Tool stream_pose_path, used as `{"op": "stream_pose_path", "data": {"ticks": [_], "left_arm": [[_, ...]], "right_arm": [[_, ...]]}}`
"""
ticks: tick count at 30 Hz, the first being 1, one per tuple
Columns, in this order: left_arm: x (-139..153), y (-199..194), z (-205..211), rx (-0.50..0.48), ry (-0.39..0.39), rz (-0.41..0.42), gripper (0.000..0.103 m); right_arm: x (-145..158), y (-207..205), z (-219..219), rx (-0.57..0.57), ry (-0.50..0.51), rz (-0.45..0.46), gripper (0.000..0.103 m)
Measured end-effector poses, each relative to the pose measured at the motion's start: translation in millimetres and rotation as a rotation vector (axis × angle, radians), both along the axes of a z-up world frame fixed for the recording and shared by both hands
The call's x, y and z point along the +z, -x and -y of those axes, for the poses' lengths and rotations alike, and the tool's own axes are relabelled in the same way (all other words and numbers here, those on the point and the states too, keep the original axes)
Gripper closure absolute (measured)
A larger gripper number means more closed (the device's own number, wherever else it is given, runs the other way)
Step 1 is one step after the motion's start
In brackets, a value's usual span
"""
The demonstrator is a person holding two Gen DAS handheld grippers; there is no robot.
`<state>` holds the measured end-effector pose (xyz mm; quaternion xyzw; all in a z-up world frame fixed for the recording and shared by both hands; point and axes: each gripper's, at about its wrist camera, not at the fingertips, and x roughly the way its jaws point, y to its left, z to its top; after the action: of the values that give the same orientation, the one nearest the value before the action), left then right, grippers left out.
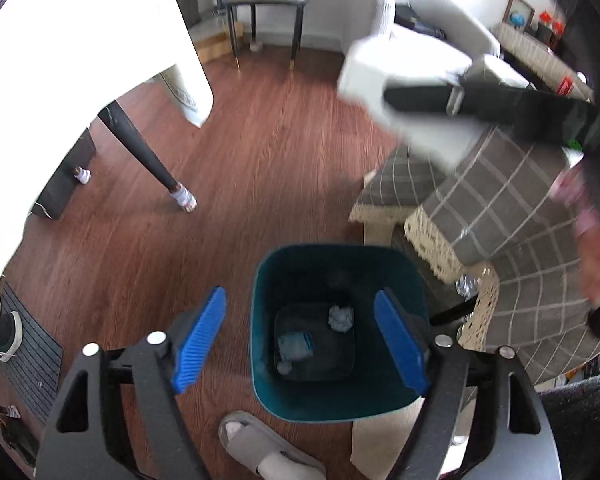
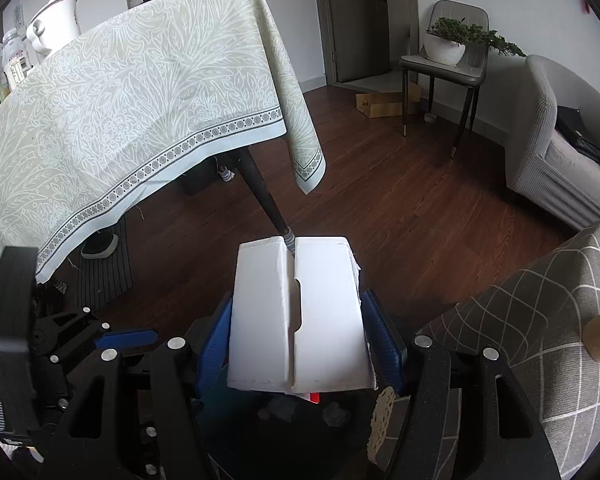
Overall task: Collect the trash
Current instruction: 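Lower the white paper box with the right gripper into the bin and open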
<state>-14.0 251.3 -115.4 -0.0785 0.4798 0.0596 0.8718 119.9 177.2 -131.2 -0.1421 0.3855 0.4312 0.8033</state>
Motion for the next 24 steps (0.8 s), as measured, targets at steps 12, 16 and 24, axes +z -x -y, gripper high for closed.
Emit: {"op": "stream_pose_path", "data": {"ticks": [12,16,24], "left_arm": [[46,5,-26,0.087,0.025,0.167,0.039],[55,3,-36,0.117,0.050,0.186,0.049],[80,0,-30,0.114,0.029,0.256,0.058]], "right_arm": [[-54,11,-20,0.017,0.099,-0.082,0.039],[-81,21,-28,0.032,0.146,-0.119,0.039],[-122,38,-34,0.079,0.253,-0.141,0.039]]}}
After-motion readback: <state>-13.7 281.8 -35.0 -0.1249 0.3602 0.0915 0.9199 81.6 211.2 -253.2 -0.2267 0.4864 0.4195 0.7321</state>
